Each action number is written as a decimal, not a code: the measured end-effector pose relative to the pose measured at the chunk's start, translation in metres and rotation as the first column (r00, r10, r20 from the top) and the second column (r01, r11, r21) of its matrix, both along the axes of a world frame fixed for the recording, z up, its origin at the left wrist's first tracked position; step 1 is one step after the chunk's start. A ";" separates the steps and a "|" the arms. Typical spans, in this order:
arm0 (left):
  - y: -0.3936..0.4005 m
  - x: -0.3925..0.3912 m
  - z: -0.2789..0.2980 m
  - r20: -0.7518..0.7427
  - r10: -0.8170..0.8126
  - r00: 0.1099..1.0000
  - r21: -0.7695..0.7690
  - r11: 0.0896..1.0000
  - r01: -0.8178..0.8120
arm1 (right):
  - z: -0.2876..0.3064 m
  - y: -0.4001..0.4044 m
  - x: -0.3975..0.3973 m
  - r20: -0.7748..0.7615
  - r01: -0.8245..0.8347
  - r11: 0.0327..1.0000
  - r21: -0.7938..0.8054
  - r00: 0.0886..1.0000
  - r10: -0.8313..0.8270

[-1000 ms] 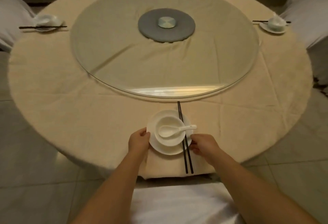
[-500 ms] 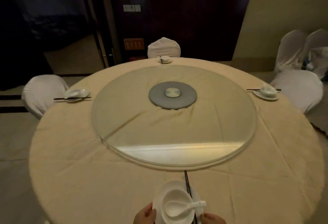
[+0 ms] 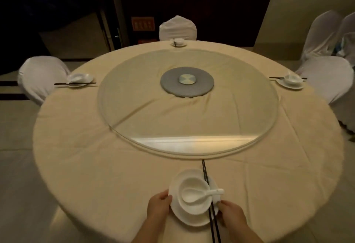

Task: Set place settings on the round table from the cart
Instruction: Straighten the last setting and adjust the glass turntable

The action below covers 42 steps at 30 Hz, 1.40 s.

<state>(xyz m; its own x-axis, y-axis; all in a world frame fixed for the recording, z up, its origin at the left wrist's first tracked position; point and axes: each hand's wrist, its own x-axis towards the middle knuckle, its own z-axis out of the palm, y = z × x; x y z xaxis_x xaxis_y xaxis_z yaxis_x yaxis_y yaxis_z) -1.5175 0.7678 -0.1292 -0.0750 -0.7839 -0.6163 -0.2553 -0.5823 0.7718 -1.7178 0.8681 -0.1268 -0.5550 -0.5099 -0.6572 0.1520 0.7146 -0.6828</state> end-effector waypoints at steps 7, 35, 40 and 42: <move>0.006 0.002 0.002 0.024 0.030 0.999 -0.016 0.999 -0.029 | -0.001 0.003 0.001 0.053 -0.038 0.999 -0.035 0.998 0.040; 0.007 0.004 -0.003 0.036 -0.004 0.999 -0.052 0.999 0.006 | 0.043 0.015 0.050 -0.436 -0.524 0.713 0.466 0.566 0.700; 0.009 0.003 0.000 0.040 -0.003 0.999 -0.079 0.997 0.006 | 0.037 0.011 0.049 -0.405 -0.577 0.691 0.435 0.561 0.722; 0.008 0.003 0.001 0.045 0.005 0.999 -0.083 0.997 -0.001 | 0.040 0.005 0.049 -0.386 -0.598 0.681 0.423 0.560 0.733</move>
<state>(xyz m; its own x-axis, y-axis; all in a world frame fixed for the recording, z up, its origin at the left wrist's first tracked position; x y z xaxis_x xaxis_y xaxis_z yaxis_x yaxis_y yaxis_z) -1.5142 0.7755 -0.1284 -0.0465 -0.8329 -0.5515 -0.2891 -0.5173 0.8055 -1.6686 0.8729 -0.0864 -0.3824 -0.7497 -0.5401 -0.7334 0.6018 -0.3161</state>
